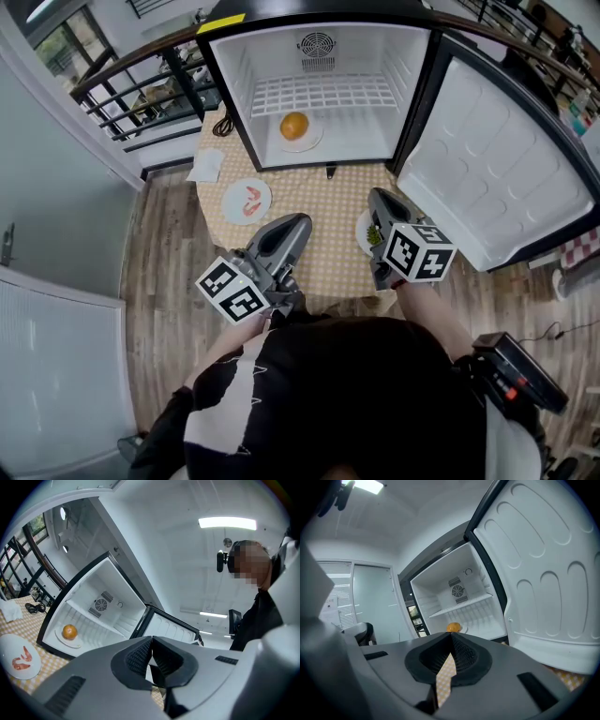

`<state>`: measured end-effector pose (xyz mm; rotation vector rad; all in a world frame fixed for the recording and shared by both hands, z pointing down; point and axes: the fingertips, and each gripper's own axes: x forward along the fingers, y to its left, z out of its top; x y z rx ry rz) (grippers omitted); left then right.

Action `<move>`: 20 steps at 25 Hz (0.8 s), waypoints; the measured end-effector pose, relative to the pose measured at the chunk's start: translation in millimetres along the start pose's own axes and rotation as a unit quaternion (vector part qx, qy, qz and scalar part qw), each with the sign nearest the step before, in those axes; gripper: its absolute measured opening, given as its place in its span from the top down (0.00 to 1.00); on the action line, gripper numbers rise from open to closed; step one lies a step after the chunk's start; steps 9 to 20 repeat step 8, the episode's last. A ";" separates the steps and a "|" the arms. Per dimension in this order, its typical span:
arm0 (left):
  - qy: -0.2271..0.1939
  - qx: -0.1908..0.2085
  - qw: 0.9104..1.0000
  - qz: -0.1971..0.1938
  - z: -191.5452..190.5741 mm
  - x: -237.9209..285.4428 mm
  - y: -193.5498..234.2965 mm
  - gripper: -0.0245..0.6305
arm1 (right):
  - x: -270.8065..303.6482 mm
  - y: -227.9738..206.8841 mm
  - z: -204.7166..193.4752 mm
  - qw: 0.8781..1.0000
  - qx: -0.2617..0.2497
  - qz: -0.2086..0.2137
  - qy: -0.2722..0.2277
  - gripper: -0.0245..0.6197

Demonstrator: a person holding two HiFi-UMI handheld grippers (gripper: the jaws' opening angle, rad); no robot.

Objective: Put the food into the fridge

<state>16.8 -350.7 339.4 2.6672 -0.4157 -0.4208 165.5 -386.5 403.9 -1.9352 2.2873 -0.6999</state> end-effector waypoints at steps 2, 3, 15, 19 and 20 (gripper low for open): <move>0.003 -0.001 1.000 -0.003 -2.5 0.8 -3.3 0.94 | -3.1 0.3 -1.5 1.000 0.000 -0.001 0.001 0.94; 0.004 -0.001 1.000 -0.004 -3.8 1.0 -4.6 0.94 | -4.3 0.2 -2.7 1.000 0.000 -0.001 0.002 0.94; 0.002 -0.002 1.000 -0.004 -6.7 0.4 -7.3 0.94 | -6.8 -1.7 -10.6 1.000 0.001 -0.002 0.010 0.94; 0.002 -0.002 1.000 -0.004 -6.7 0.4 -7.3 0.94 | -6.8 -1.7 -10.6 1.000 0.001 -0.002 0.010 0.94; 0.002 -0.002 1.000 -0.004 -6.7 0.4 -7.3 0.94 | -6.8 -1.7 -10.6 1.000 0.001 -0.002 0.010 0.94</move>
